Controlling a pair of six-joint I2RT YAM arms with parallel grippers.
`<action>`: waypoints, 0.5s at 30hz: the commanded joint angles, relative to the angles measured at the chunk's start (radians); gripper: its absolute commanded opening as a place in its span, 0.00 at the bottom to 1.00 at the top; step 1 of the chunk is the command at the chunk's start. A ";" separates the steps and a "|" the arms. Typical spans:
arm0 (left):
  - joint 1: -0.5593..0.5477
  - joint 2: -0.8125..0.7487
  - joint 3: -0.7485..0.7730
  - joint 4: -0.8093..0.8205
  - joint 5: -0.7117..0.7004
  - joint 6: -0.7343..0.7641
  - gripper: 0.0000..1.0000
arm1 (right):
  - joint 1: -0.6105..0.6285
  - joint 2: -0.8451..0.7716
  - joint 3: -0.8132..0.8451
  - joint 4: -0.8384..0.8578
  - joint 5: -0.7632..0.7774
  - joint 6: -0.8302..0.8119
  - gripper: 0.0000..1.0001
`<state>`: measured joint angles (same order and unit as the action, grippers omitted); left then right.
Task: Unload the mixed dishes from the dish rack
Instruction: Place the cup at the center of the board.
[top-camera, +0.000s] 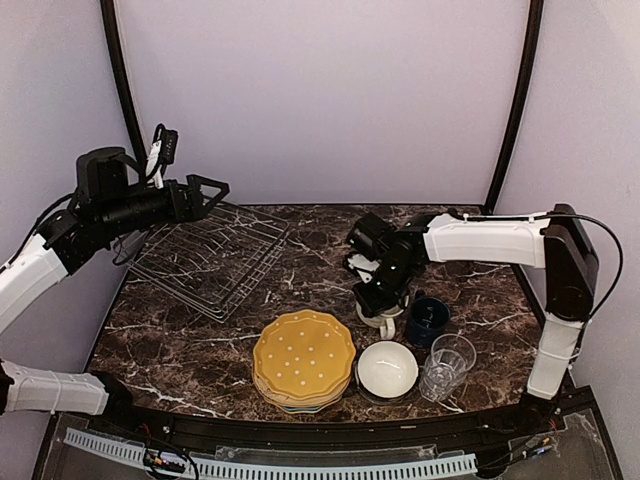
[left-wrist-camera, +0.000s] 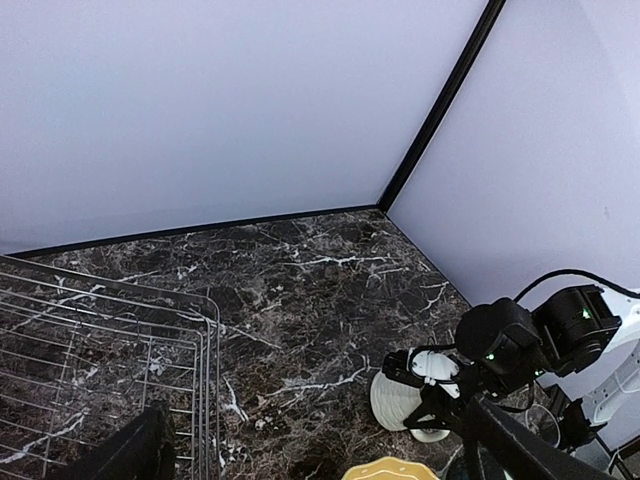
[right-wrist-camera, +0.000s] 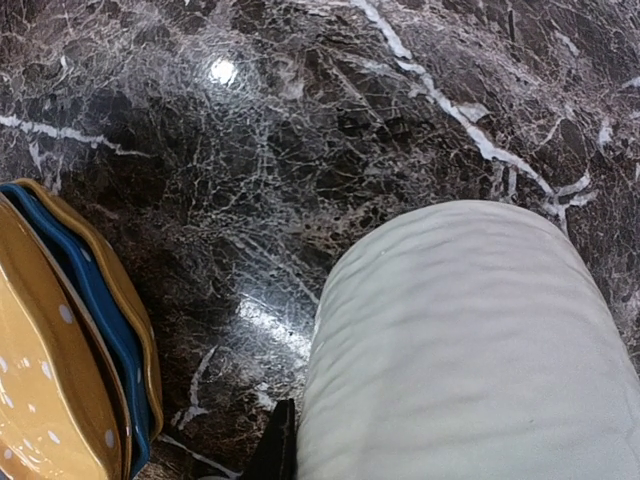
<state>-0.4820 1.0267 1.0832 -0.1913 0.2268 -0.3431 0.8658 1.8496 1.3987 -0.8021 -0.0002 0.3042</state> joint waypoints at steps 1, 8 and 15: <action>0.002 -0.054 -0.001 -0.062 -0.011 0.012 0.99 | 0.017 -0.007 0.038 0.003 0.005 -0.013 0.12; 0.002 -0.090 0.019 -0.091 -0.024 0.016 0.99 | 0.028 -0.025 0.023 0.006 0.006 -0.007 0.23; 0.002 -0.106 0.033 -0.098 -0.021 0.001 0.99 | 0.033 -0.140 0.002 0.023 0.041 0.002 0.35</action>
<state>-0.4816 0.9447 1.0866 -0.2581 0.2111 -0.3431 0.8879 1.8183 1.4014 -0.8009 0.0063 0.2955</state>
